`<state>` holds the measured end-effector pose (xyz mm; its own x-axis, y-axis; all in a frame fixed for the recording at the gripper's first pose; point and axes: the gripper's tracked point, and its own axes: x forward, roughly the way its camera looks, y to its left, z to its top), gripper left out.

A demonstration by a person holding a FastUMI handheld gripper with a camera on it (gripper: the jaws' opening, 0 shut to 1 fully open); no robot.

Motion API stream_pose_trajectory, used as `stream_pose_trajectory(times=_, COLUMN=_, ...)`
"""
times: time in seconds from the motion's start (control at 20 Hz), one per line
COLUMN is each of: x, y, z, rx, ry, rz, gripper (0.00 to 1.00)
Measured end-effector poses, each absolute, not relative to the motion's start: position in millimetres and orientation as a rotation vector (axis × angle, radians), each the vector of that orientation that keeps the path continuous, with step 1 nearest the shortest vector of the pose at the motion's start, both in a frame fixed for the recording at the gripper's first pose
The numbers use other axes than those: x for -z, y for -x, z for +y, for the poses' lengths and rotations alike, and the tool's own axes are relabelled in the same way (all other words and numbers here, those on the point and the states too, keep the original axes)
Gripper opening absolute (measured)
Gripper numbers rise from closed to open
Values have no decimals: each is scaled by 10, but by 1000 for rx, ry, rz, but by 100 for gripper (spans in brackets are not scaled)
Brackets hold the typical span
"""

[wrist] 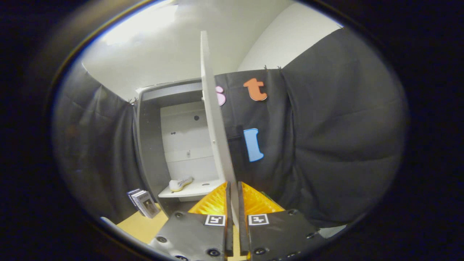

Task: Open the shoe cabinet door, grab the shoes and put them into the shoe cabinet, then close the shoe cabinet door.

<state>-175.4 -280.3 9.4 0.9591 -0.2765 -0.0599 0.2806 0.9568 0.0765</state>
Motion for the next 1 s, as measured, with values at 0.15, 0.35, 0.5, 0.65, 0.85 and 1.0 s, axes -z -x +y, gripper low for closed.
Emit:
stream_pose_trajectory(times=0.15, x=31, y=1810, z=-2650, rx=258, ry=-79, rz=66, gripper=9)
stream_pose_trajectory(times=0.35, x=456, y=1803, z=-2345, rx=199, ry=-103, rz=163, gripper=9)
stream_pose_trajectory(times=0.5, x=919, y=1763, z=-2050, rx=149, ry=-130, rz=265, gripper=9)
stream_pose_trajectory(times=0.65, x=1442, y=1763, z=-1795, rx=104, ry=-164, rz=393, gripper=11)
stream_pose_trajectory(times=0.85, x=2135, y=1674, z=-1481, rx=69, ry=-199, rz=524, gripper=17)
stream_pose_trajectory(times=1.0, x=2617, y=1675, z=-1444, rx=68, ry=-207, rz=620, gripper=17)
